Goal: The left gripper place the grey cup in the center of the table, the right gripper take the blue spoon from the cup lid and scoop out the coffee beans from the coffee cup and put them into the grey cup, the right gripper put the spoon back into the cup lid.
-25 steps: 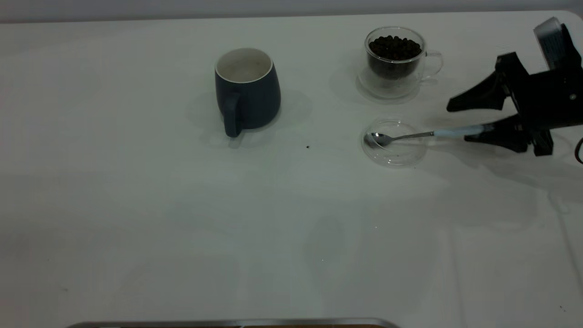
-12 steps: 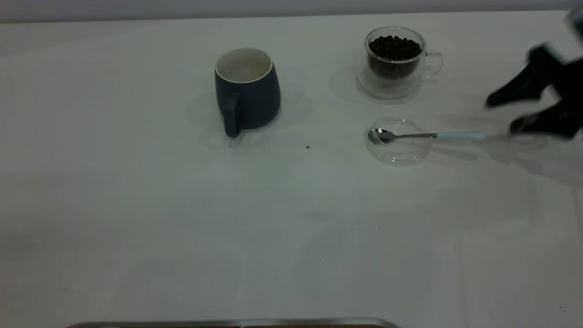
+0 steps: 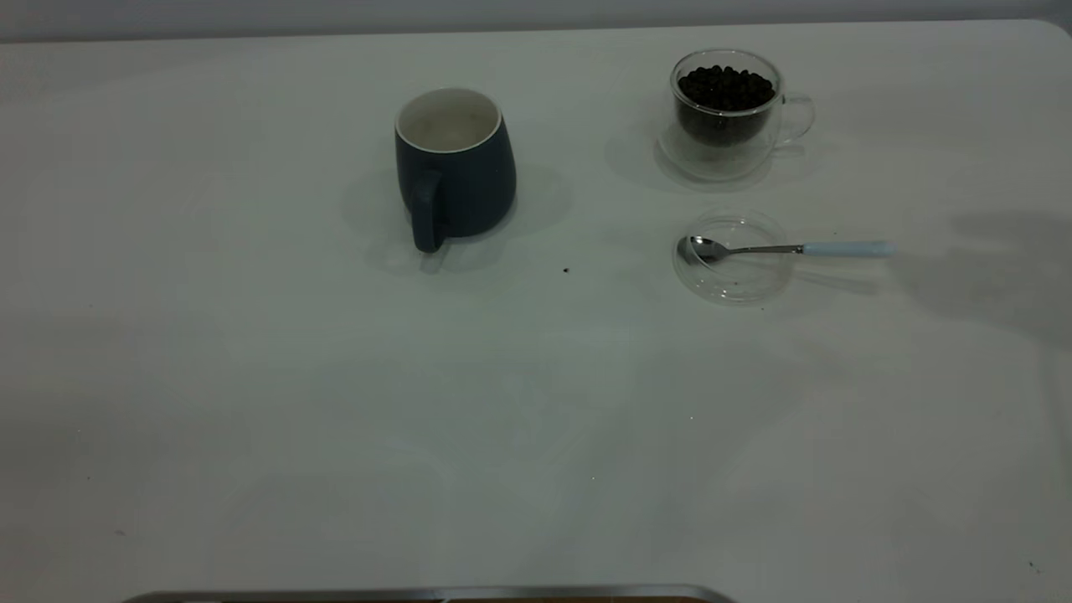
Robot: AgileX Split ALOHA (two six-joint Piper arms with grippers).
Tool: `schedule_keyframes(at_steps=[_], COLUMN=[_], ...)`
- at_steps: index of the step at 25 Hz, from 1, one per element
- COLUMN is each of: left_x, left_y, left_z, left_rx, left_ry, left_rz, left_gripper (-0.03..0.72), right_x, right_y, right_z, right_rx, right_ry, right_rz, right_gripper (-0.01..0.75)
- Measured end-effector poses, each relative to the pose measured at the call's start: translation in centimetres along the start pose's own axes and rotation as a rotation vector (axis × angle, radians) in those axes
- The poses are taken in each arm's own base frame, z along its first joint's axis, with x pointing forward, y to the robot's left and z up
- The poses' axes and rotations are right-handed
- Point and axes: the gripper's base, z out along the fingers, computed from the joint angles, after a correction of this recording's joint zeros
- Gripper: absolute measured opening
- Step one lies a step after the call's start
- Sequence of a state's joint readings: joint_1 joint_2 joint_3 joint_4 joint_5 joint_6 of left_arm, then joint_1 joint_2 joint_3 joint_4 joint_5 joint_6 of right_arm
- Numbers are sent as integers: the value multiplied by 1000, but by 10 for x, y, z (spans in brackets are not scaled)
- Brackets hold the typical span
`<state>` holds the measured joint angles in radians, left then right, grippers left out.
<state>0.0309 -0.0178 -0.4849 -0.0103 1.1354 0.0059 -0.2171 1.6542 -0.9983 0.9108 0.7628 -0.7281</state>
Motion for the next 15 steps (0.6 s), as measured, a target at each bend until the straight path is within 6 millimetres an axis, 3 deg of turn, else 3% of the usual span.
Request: schedule_keyframes(at_steps=[4, 7, 11, 15], left_x=[0, 0, 0, 0], left_y=[0, 0, 0, 0], left_z=[0, 0, 0, 0], left_rx=[0, 0, 0, 0], left_ry=[0, 0, 0, 0], left_rz=[0, 0, 0, 0], left_gripper=[567, 567, 567, 567], right_x=[12, 27, 58, 92], right_y=[47, 69, 82, 84], right_z=[-53, -87, -118, -132], right_rx=[90, 145, 177, 187], right_ry=[-20, -34, -32, -36], right_rz=[-83, -111, -140, -225], right_gripper=[589, 589, 589, 589])
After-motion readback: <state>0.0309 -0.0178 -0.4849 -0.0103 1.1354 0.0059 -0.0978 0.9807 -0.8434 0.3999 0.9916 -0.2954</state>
